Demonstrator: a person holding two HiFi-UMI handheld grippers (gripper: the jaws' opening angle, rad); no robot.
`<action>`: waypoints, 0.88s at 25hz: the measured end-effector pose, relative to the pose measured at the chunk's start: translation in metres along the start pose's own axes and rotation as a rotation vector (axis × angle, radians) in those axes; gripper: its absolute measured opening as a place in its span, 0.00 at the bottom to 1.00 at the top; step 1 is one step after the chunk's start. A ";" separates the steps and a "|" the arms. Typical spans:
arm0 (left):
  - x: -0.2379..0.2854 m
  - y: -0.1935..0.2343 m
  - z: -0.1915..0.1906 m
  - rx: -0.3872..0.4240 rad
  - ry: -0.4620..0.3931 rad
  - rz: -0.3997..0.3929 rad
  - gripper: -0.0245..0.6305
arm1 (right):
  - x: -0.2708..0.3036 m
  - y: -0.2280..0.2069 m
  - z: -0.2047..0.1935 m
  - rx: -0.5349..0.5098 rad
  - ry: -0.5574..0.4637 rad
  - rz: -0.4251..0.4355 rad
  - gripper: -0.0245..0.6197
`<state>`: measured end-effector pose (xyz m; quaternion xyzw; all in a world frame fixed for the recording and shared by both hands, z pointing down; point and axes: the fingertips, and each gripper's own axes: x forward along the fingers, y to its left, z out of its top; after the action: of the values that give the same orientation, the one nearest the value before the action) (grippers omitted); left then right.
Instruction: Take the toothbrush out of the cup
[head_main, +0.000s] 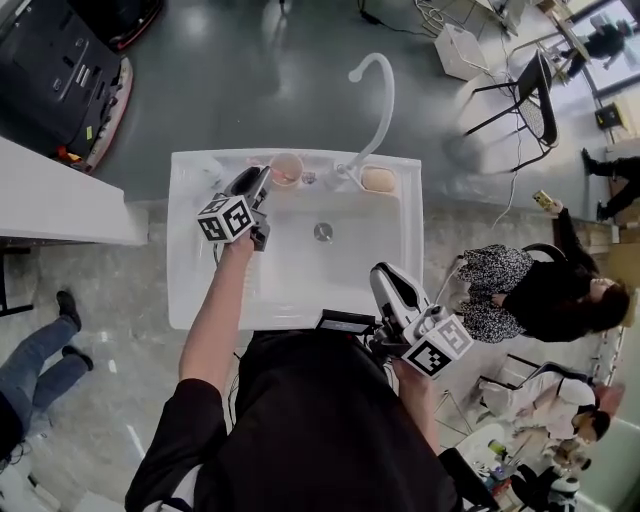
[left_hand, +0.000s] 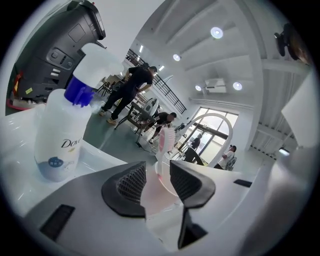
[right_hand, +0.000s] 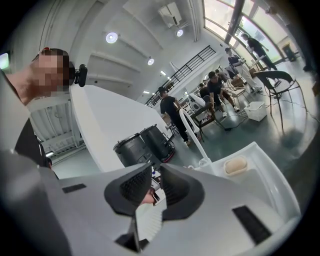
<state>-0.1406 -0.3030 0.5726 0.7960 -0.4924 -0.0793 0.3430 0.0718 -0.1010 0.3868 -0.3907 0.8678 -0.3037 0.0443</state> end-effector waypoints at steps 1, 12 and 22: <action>0.002 0.000 0.001 0.002 -0.002 -0.007 0.25 | 0.001 0.000 0.000 -0.001 0.000 0.000 0.10; 0.008 -0.003 0.003 0.027 0.003 0.007 0.09 | 0.003 0.001 0.001 0.003 -0.006 0.019 0.10; -0.017 -0.036 0.038 -0.011 -0.108 -0.071 0.09 | 0.001 -0.002 0.000 0.006 -0.015 0.045 0.10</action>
<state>-0.1403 -0.2970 0.5175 0.8056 -0.4811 -0.1371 0.3173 0.0721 -0.1031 0.3878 -0.3733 0.8751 -0.3024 0.0588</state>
